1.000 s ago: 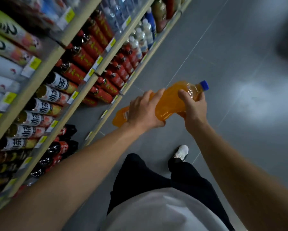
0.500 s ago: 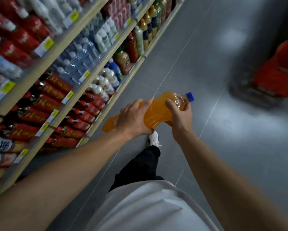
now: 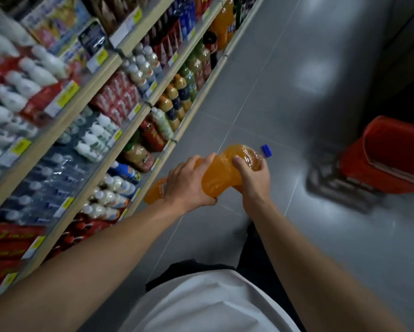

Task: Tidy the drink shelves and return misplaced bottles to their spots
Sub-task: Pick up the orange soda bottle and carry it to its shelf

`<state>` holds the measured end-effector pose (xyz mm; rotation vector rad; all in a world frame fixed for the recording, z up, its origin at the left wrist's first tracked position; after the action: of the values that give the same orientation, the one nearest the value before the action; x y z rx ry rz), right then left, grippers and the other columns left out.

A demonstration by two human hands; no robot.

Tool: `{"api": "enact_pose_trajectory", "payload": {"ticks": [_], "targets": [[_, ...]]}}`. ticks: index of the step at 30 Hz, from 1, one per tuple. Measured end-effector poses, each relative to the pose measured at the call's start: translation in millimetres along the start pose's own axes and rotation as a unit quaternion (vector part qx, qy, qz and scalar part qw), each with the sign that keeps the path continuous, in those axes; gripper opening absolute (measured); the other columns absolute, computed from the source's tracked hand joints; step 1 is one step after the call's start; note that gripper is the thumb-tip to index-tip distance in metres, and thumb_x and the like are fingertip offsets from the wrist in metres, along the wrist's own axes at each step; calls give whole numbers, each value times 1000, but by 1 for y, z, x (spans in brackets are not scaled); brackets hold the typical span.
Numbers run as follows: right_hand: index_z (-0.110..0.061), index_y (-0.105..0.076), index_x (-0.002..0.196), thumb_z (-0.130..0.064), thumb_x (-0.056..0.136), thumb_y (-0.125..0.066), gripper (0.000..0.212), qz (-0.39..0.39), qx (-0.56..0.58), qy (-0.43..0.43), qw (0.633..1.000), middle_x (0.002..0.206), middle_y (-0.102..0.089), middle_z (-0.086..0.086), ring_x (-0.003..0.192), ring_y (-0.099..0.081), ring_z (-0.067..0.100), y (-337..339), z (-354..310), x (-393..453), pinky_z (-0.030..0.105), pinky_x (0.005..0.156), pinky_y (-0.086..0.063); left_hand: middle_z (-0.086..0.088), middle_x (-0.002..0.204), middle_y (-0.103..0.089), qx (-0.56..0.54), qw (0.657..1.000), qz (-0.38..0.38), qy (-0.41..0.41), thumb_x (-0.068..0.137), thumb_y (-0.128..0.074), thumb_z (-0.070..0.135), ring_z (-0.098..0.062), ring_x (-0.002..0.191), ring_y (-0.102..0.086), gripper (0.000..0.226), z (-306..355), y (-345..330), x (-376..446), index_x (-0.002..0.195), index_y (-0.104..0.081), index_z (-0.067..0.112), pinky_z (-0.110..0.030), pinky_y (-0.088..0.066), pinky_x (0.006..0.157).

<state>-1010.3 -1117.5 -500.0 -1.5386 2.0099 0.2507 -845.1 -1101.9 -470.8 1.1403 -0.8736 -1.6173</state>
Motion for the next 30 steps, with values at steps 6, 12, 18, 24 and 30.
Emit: {"api": "enact_pose_trajectory", "payload": {"ticks": [6,12,18,24,30], "targets": [[-23,-55,127,-35,63,-87,72,-55,-44,10,997,113,-68,5,100,-69,25,12,-118,140,49,80,-61,-1,147,-38,-27,997,37,54,56,-84,59,-31,126,-48,120,69,27,147,150,-13,44,-52,-45,100],[-25,-57,122,-32,63,-86,66,-88,-75,20,993,109,-70,5,96,-71,24,4,-213,258,51,81,-60,-1,146,-38,-59,992,68,89,58,-85,58,-29,127,-47,118,111,57,276,151,-14,42,-51,-46,99],[-48,-57,95,-16,75,-85,47,-122,-111,58,985,94,-70,-9,93,-70,17,-27,-290,383,50,88,-58,-1,145,-40,-98,985,103,98,60,-86,58,-27,125,-48,116,120,78,416,152,-18,38,-50,-45,101],[-41,-55,106,-23,69,-87,52,-147,-136,64,978,102,-69,-5,96,-69,19,-73,-383,511,50,87,-58,-1,149,-35,-120,978,120,118,58,-87,56,-28,128,-46,120,127,123,568,152,-14,41,-51,-45,101],[-32,-59,111,-29,63,-86,55,-151,-126,61,979,99,-71,-3,95,-71,21,-93,-463,622,51,84,-59,0,153,-32,-102,980,124,116,57,-87,55,-29,133,-41,120,147,166,699,152,-16,40,-49,-42,104]]}}
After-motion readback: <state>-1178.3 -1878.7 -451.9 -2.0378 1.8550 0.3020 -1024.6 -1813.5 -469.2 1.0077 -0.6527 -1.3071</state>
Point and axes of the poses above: each hand's wrist, its own x-axis towards the middle knuckle, its own y-axis out of the back of the hand, z = x × y, the point moved 4 cm from there along x, towards the middle knuckle
